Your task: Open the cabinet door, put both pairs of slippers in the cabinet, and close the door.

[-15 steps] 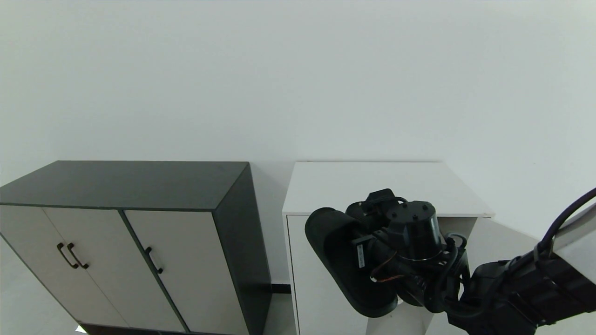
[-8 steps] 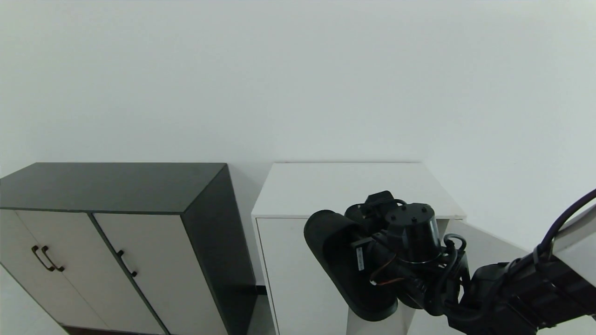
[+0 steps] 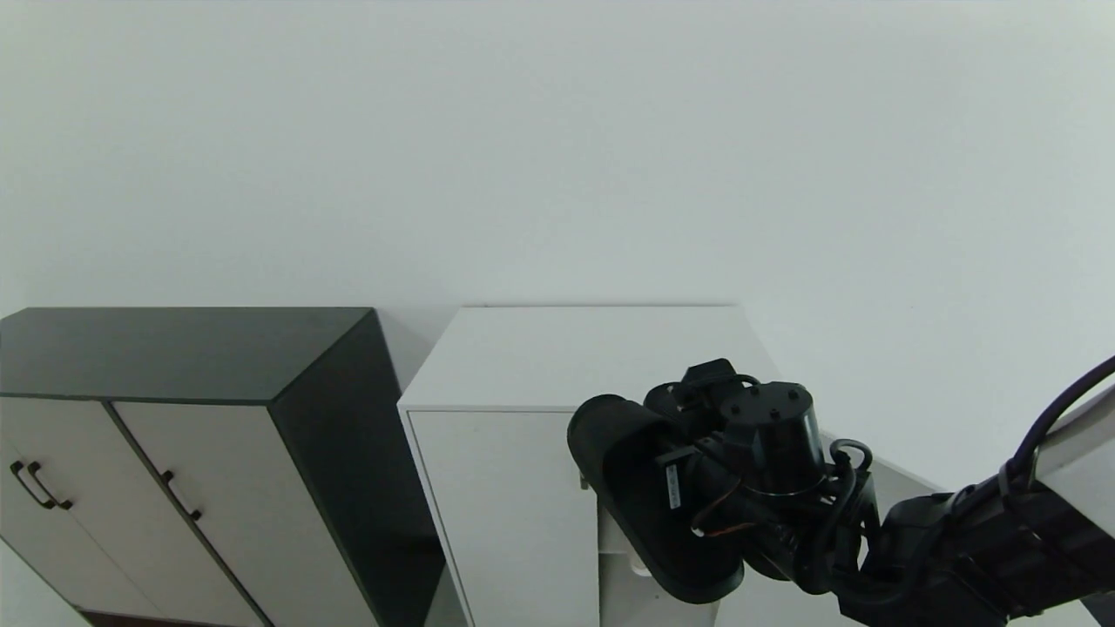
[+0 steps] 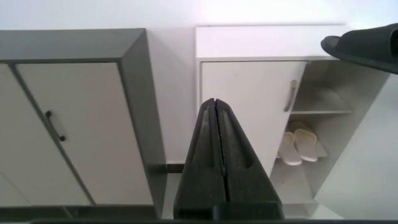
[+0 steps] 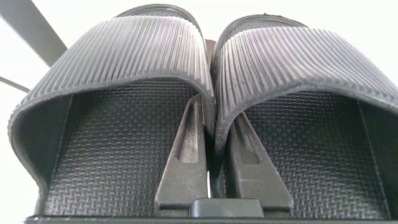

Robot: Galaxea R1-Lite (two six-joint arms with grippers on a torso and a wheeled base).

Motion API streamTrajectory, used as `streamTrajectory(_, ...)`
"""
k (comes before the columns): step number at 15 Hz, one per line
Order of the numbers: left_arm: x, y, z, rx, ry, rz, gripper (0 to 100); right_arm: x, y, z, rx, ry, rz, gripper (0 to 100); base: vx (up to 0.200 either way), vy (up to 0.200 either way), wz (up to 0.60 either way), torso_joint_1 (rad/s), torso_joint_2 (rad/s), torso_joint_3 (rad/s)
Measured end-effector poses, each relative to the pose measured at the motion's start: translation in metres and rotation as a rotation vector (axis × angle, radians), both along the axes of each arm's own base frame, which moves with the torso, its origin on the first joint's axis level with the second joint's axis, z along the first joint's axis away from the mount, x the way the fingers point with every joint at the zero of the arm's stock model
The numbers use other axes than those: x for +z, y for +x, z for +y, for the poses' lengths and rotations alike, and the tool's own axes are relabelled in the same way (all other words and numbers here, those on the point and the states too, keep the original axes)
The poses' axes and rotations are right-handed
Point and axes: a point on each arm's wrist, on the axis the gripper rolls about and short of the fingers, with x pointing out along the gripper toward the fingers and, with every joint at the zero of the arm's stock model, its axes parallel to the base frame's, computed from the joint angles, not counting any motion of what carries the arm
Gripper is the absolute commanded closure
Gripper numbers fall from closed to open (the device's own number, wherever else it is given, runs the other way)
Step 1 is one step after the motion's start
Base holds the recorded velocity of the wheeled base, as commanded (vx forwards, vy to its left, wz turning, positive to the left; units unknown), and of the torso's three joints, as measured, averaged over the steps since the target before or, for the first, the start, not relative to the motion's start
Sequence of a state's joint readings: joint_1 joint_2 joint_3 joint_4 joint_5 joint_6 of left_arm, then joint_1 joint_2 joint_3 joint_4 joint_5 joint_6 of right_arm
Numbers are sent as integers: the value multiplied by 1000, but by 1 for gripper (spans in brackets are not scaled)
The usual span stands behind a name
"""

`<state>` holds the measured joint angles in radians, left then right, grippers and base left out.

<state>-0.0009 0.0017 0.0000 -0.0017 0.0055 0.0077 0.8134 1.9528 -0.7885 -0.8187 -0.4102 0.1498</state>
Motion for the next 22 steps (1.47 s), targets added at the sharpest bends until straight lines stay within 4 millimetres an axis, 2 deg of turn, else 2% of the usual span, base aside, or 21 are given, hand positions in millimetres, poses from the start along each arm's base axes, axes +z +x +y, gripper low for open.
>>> streamTrajectory(1, 0, 0, 0, 0, 0, 1, 100, -1, -1, 0, 2, -3, 1, 100, 0, -200, 0, -2, 2, -2)
streamTrajectory(13, 0, 0, 0, 0, -1, 0, 100, 1, -3, -2, -1, 9, -35, 100, 0, 0, 0, 0, 0, 0)
streamTrajectory(17, 0, 0, 0, -2, 0, 0, 100, -3, -19, -12, 14, -17, -11, 100, 0, 0, 0, 0, 0, 0)
streamTrajectory(22, 0, 0, 0, -2, 0, 0, 100, 1, -27, -9, 40, -10, -17, 100, 0, 0, 0, -82, 177, 95)
